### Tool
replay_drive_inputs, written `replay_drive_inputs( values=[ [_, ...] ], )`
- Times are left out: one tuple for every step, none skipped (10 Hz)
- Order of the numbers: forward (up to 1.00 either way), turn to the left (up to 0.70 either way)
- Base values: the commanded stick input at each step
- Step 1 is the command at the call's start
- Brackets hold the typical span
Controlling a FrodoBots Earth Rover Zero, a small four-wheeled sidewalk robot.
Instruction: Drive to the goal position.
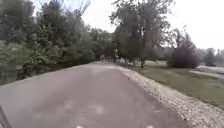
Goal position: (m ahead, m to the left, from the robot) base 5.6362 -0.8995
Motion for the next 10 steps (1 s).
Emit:
replay_drive_inputs(
  values=[
    [0.7,0.35],
    [0.7,0.35],
    [0.7,0.35],
    [0.7,0.35],
    [0.7,0.35],
    [0.7,0.35],
    [0.7,0.35],
    [0.7,0.17],
    [0.7,0.0],
    [0.7,0.0]
  ],
)
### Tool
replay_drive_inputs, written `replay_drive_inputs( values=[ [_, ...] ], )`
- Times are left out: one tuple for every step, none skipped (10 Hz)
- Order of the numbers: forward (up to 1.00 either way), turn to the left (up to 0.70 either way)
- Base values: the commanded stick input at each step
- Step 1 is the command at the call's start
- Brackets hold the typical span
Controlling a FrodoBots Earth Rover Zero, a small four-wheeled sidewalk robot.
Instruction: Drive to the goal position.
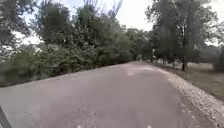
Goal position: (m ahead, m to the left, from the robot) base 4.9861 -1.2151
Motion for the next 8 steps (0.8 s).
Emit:
replay_drive_inputs(
  values=[
    [0.7,0.0],
    [0.7,0.0],
    [0.7,-0.18],
    [0.7,-0.32],
    [0.7,-0.32],
    [0.7,-0.32],
    [0.7,-0.32],
    [0.7,-0.14]
  ],
)
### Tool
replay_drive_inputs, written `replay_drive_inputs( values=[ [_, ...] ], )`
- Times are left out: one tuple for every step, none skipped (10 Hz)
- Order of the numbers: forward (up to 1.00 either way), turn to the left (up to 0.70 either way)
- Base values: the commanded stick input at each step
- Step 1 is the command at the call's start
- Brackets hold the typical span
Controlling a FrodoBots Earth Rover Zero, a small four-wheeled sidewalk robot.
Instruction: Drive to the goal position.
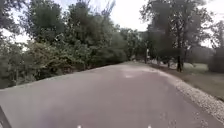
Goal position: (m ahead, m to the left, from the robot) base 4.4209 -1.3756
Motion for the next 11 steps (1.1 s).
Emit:
replay_drive_inputs(
  values=[
    [0.7,0.0],
    [0.7,0.0],
    [0.7,0.0],
    [0.7,0.0],
    [0.7,0.0],
    [0.7,0.0],
    [0.7,-0.06],
    [0.7,-0.18],
    [0.7,-0.3],
    [0.7,-0.35],
    [0.7,-0.35]
  ],
)
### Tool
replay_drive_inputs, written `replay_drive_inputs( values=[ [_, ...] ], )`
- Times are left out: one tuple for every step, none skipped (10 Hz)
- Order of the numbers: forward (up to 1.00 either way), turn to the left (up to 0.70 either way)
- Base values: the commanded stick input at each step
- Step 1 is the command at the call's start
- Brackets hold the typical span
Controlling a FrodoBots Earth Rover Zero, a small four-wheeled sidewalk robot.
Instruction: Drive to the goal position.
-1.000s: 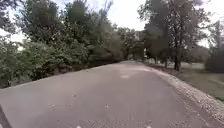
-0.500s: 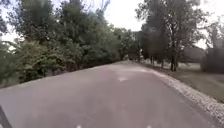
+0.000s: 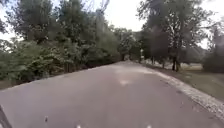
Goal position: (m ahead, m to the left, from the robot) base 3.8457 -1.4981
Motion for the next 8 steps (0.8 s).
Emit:
replay_drive_inputs(
  values=[
    [0.7,-0.35],
    [0.7,-0.35],
    [0.7,-0.35],
    [0.7,-0.35],
    [0.7,-0.31],
    [0.7,0.0],
    [0.7,0.0],
    [0.7,0.0]
  ],
)
